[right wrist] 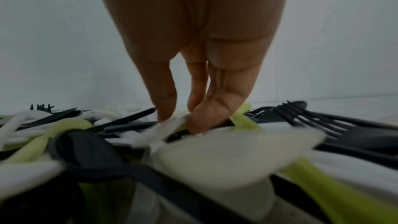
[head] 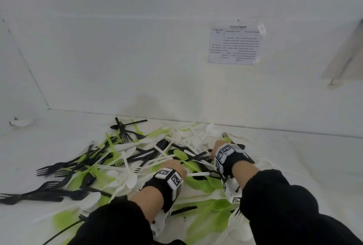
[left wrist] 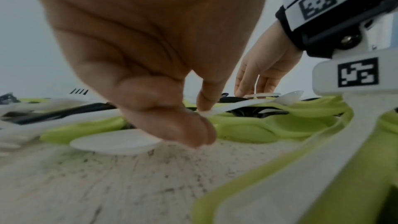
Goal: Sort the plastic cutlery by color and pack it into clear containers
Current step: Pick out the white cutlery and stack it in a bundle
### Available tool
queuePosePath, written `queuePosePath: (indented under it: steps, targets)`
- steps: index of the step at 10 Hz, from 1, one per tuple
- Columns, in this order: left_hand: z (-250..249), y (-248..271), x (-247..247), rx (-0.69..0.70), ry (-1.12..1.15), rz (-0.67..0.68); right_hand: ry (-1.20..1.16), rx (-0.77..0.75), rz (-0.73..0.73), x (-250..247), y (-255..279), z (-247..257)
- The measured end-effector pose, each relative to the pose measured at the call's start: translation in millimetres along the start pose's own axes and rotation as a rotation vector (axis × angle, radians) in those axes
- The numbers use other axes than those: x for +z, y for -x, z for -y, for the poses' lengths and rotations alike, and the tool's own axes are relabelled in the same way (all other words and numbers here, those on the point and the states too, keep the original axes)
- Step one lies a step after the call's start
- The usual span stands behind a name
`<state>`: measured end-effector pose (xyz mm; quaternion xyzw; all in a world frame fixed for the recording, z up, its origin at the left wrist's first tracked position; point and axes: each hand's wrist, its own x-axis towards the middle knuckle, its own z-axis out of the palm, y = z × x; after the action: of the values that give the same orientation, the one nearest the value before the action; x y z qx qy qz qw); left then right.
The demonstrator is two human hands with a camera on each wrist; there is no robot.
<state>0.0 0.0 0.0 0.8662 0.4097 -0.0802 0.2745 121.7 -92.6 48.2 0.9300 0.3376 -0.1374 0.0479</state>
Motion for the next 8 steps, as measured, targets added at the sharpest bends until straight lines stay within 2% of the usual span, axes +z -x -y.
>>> queuePosePath:
  steps: [1,2,3,4,5,6,7,8]
  targets:
    - [2,-6,-2,0.024,-0.060,0.028,0.057,-0.012,0.089,-4,3,-6]
    - [4,-8,1,-0.035,0.081,0.050,0.035,0.014,0.075,-7,7,-8]
    - [10,-9,0,-0.062,0.160,0.052,-0.254,0.152,0.043,-6,-6,-14]
    - [12,5,-11,-0.113,0.348,0.108,-0.475,0.236,-0.023,1,-12,-23]
    - [18,3,-19,-0.101,0.444,0.134,-0.347,0.152,0.021,12,-11,-30]
    - [19,8,-29,-0.074,0.419,0.113,-0.328,0.150,-0.011,25,-10,-34]
    - [17,8,-34,-0.029,0.421,0.058,-0.420,0.166,-0.083,24,-8,-36]
    - [15,6,-36,0.003,0.492,0.024,-0.373,0.139,-0.058,21,-5,-37]
